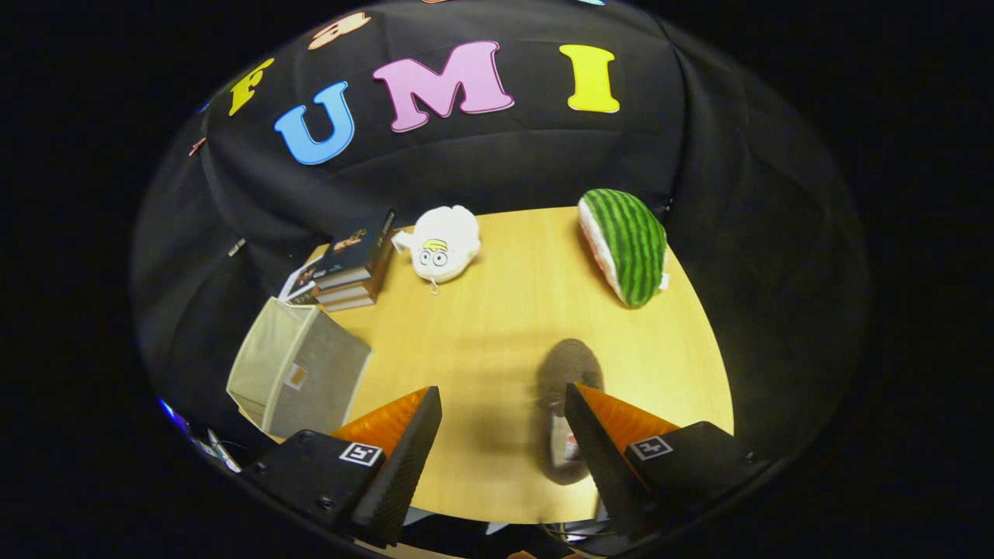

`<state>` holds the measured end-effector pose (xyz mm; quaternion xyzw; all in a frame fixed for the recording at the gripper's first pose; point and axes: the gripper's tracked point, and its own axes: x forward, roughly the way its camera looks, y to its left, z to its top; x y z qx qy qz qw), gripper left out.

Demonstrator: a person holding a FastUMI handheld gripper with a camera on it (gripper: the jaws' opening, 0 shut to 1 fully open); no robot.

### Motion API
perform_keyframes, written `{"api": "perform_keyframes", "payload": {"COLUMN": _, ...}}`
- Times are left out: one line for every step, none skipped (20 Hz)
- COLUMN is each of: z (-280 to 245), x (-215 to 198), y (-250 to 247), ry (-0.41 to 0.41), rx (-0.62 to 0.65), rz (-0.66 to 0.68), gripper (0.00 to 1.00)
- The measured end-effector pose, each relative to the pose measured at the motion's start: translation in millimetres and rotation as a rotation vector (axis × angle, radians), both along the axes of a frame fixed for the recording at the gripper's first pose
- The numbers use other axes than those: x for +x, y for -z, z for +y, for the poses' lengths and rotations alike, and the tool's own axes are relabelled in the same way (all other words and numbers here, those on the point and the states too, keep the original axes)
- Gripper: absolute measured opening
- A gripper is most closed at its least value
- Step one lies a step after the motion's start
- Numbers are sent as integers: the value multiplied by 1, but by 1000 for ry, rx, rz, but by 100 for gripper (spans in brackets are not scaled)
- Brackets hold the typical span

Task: Open the storage box then place both shoes into the box .Put the left shoe in first, then the right shoe, with the right side of both shoes facing outward in a uniform manner.

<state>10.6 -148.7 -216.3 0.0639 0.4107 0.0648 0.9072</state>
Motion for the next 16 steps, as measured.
{"api": "perform_keyframes", "payload": {"z": -13, "x": -3, "y": 12, "ry": -16, "rx": -26, "rz": 19, "gripper": 99}}
{"api": "perform_keyframes", "payload": {"z": -25, "x": -6, "y": 23, "ry": -34, "rx": -56, "rz": 33, "gripper": 99}}
{"api": "perform_keyframes", "payload": {"z": -35, "x": -8, "y": 34, "ry": -56, "rx": -80, "rz": 47, "gripper": 99}}
{"api": "perform_keyframes", "payload": {"z": -45, "x": -12, "y": 49, "ry": -78, "rx": -101, "rz": 69, "gripper": 99}}
{"api": "perform_keyframes", "payload": {"z": -54, "x": -15, "y": 63, "ry": -96, "rx": -117, "rz": 92, "gripper": 99}}
{"api": "perform_keyframes", "payload": {"z": -64, "x": -15, "y": 77, "ry": -110, "rx": -133, "rz": 114, "gripper": 99}}
{"api": "perform_keyframes", "payload": {"z": -71, "x": -17, "y": 91, "ry": -124, "rx": -143, "rz": 133, "gripper": 99}}
{"api": "perform_keyframes", "payload": {"z": -75, "x": -16, "y": 102, "ry": -135, "rx": -148, "rz": 149, "gripper": 99}}
{"api": "perform_keyframes", "payload": {"z": -77, "x": -15, "y": 111, "ry": -141, "rx": -142, "rz": 160, "gripper": 99}}
{"api": "perform_keyframes", "payload": {"z": -77, "x": -11, "y": 118, "ry": -142, "rx": -127, "rz": 166, "gripper": 99}}
{"api": "perform_keyframes", "payload": {"z": -76, "x": -6, "y": 125, "ry": -135, "rx": -115, "rz": 172, "gripper": 99}}
{"api": "perform_keyframes", "payload": {"z": -77, "x": -2, "y": 133, "ry": -125, "rx": -100, "rz": 182, "gripper": 99}}
{"api": "perform_keyframes", "payload": {"z": -78, "x": 2, "y": 140, "ry": -111, "rx": -92, "rz": 192, "gripper": 99}}
{"api": "perform_keyframes", "payload": {"z": -78, "x": 6, "y": 146, "ry": -95, "rx": -80, "rz": 200, "gripper": 99}}
{"api": "perform_keyframes", "payload": {"z": -72, "x": 8, "y": 151, "ry": -89, "rx": -53, "rz": 215, "gripper": 99}}
{"api": "perform_keyframes", "payload": {"z": -67, "x": 9, "y": 153, "ry": -85, "rx": -22, "rz": 224, "gripper": 97}}
